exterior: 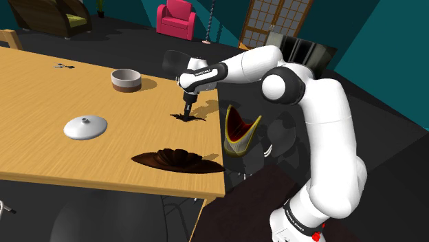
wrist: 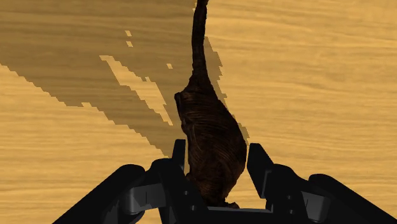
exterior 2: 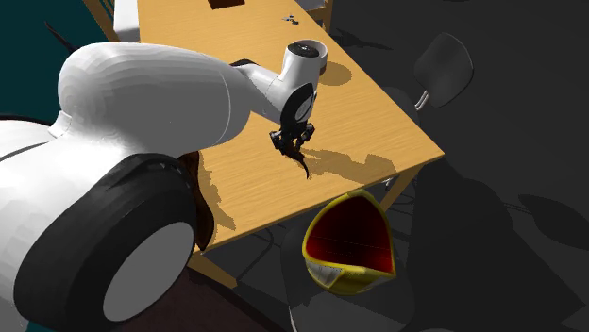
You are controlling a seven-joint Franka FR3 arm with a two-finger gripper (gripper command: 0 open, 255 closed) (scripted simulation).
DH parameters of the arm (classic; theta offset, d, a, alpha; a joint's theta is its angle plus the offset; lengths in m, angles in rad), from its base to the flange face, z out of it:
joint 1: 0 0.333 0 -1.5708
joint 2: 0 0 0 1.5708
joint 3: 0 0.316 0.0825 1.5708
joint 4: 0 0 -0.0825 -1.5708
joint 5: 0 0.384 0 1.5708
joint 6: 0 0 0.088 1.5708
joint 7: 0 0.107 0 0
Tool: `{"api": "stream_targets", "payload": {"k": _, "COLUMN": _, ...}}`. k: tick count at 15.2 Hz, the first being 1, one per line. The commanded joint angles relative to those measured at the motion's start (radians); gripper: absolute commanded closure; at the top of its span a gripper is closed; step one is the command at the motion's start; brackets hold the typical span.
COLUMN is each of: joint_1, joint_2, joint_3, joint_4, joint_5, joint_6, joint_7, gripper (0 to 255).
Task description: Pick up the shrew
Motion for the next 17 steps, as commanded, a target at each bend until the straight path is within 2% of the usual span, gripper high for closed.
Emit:
{"api": "stream_targets", "payload": {"k": 1, "joint_1": 0.0, "joint_2": -0.006, "joint_3": 0.001, "joint_4": -0.001, "joint_5": 0.0, "joint_6": -0.009, "joint_7": 0.0, "gripper": 255}}
{"api": "stream_targets", "payload": {"k": 17, "joint_1": 0.0, "joint_2": -0.1, "joint_3": -0.002, "joint_4": 0.041, "joint_5": -0.005, "joint_6": -0.145, "joint_7": 0.014, "gripper": 255}}
